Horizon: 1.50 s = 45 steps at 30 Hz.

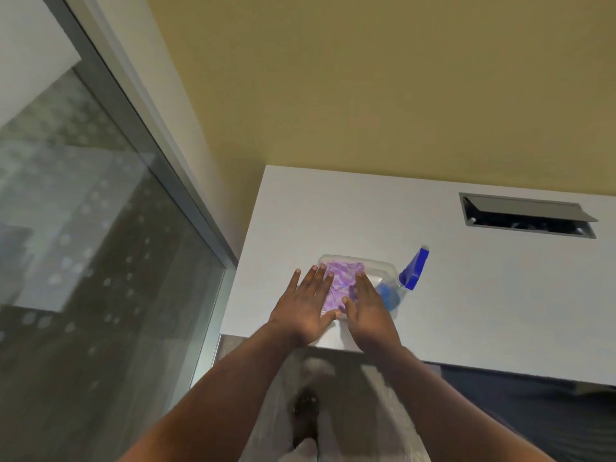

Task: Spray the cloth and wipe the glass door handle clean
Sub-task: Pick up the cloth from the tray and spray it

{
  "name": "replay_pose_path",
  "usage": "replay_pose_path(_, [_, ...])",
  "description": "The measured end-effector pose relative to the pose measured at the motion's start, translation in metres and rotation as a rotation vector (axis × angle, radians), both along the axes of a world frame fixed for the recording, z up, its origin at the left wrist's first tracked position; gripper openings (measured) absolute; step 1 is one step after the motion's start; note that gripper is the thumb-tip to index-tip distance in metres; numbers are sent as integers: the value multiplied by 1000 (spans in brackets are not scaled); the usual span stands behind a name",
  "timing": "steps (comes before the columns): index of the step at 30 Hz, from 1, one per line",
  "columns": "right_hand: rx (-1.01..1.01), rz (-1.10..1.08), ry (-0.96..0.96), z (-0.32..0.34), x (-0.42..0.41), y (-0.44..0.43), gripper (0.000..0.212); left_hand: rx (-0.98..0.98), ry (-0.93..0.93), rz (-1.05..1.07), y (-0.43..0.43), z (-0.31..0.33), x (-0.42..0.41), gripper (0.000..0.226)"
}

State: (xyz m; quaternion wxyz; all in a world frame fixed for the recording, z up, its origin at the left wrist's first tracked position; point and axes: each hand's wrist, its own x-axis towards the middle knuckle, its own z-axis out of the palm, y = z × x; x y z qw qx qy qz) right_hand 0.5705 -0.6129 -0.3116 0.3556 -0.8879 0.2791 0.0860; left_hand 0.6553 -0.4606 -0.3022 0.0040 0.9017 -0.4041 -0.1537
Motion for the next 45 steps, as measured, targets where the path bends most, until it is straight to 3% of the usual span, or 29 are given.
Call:
replay_pose_path(5, [63, -96, -35, -29, 25, -6, 65, -120, 6, -40, -4, -34, 8, 77])
replay_pose_path(7, [78, -161, -5, -39, 38, -7, 65, -75, 20, -30, -7, -43, 13, 77])
replay_pose_path(12, [-184, -187, 73, -61, 65, -9, 68, -38, 53, -30, -5, -55, 21, 77])
replay_pose_path(15, [-152, -247, 72, -66, 73, -13, 72, -56, 89, -21, -1, -57, 24, 75])
replay_pose_path(23, [-109, -339, 59, -61, 82, -19, 38, -49, 142, -14, 0, -60, 27, 76])
replay_pose_path(26, [0, -345, 19, -63, 77, -18, 31, -39, 141, -19, 1, -60, 26, 80])
replay_pose_path(29, [-52, -327, 12, -41, 75, -13, 24, -39, 139, -18, -1, -55, 23, 84])
replay_pose_path(33, [-217, -239, -117, -15, 66, 0, 39, -114, 85, 2, -7, -40, 18, 72])
replay_pose_path(38, [-161, -252, -34, 34, 56, 5, 39, -386, -49, 129, -16, -1, 5, 43])
replay_pose_path(41, [-56, -273, -135, 63, 51, 9, 33, -395, 3, 254, -17, 30, -1, 43])
replay_pose_path(45, [-29, -267, -270, 109, 47, 14, 32, -535, 232, 428, -25, 96, -16, 33])
